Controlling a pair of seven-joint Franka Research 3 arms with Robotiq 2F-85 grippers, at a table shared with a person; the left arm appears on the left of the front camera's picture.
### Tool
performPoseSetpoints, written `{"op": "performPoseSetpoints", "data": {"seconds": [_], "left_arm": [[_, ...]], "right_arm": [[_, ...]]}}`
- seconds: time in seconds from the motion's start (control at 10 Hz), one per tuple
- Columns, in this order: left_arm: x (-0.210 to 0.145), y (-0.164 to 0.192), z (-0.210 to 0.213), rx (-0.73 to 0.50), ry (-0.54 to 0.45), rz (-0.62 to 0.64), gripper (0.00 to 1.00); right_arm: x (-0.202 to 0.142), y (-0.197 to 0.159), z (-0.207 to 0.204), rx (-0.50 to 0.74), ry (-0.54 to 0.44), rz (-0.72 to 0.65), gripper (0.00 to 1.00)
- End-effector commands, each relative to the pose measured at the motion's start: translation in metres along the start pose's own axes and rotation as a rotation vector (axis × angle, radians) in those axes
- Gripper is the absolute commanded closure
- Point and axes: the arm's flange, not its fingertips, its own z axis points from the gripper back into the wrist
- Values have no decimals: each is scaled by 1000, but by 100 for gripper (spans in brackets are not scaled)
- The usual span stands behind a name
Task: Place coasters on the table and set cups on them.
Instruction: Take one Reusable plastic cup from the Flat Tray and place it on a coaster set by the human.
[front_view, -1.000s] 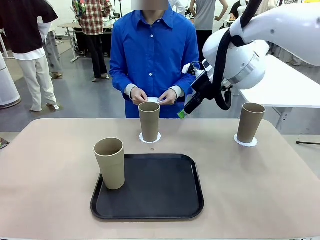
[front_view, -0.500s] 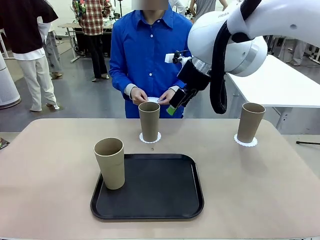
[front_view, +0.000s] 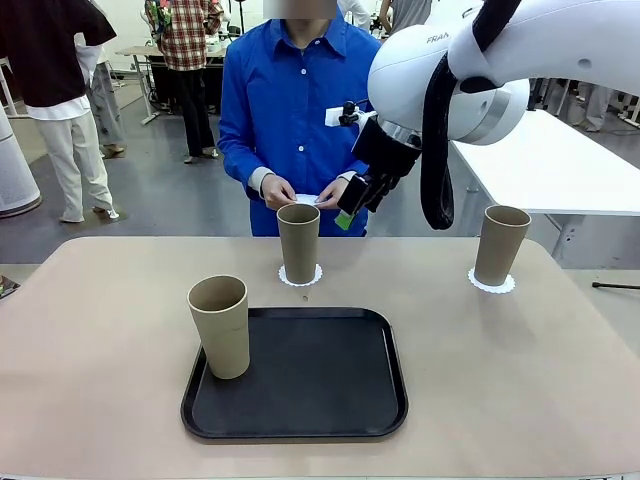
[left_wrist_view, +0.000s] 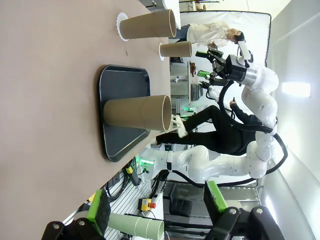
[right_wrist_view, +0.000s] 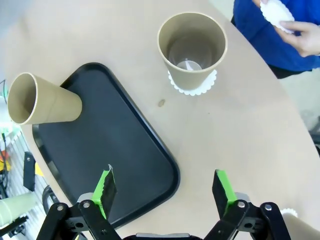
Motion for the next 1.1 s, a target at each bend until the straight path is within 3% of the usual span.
{"op": "performPoseSetpoints", "data": {"seconds": [0.0,1.0], "left_arm": [[-1,-1,2,-12,-2,-7,0],[-1,-1,2,-12,-2,-7,0]], "right_arm": [[-4,-2,-1,19,-31,15,0],[0,0,0,3,-2,0,0]]}}
